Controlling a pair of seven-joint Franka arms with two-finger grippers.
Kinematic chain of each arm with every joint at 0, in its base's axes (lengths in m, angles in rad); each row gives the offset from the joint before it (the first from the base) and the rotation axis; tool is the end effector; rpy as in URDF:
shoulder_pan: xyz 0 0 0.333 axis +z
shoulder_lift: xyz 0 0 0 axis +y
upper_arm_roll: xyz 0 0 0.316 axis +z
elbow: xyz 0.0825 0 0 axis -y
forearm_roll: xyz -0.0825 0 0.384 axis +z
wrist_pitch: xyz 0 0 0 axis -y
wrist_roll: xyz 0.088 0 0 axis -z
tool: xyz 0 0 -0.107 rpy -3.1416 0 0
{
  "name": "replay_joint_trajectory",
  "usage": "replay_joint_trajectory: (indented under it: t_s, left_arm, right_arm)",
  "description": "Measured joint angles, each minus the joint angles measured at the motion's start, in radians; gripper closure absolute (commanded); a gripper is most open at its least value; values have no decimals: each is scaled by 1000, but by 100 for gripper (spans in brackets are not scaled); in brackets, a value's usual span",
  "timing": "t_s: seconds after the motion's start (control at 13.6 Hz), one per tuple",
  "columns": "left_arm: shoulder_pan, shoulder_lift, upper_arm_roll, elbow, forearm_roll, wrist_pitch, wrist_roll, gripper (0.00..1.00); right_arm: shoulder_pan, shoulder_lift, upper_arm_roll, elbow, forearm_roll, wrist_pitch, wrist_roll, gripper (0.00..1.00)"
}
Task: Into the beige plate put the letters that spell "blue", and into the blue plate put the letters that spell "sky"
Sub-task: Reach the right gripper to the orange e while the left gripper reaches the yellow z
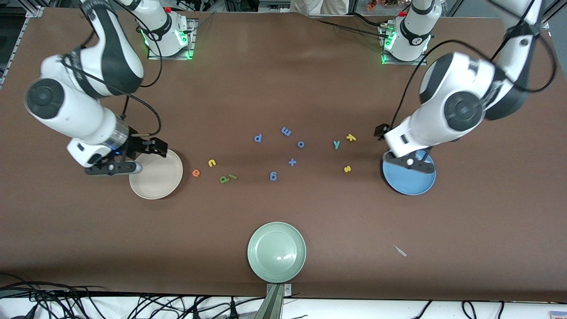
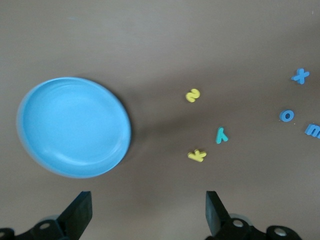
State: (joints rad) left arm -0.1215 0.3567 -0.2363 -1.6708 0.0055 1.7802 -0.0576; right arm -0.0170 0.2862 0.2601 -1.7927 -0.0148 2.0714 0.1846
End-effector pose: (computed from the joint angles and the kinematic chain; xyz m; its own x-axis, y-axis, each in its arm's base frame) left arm 0.5923 -0.2068 0.3852 0.9261 -0.2919 -0.2391 -0.2851 -0.9564 0.0632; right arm 0.6148 0.1404 0.3960 0.9984 0.0556 -0.0089 0.0550 -0.9967 -0.0590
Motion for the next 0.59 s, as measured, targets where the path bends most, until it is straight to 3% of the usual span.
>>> replay_joint_trajectory:
  t_s: [0.29, 0.59]
  left_arm:
    - [-88, 117, -3, 1, 0, 114, 26, 0]
    - [-115, 203, 1, -3, 2, 271, 219, 0]
  right_arm:
    - [28, 101, 10, -99, -17, 230, 28, 1]
    - [78, 217, 11, -98, -127, 346, 100, 2]
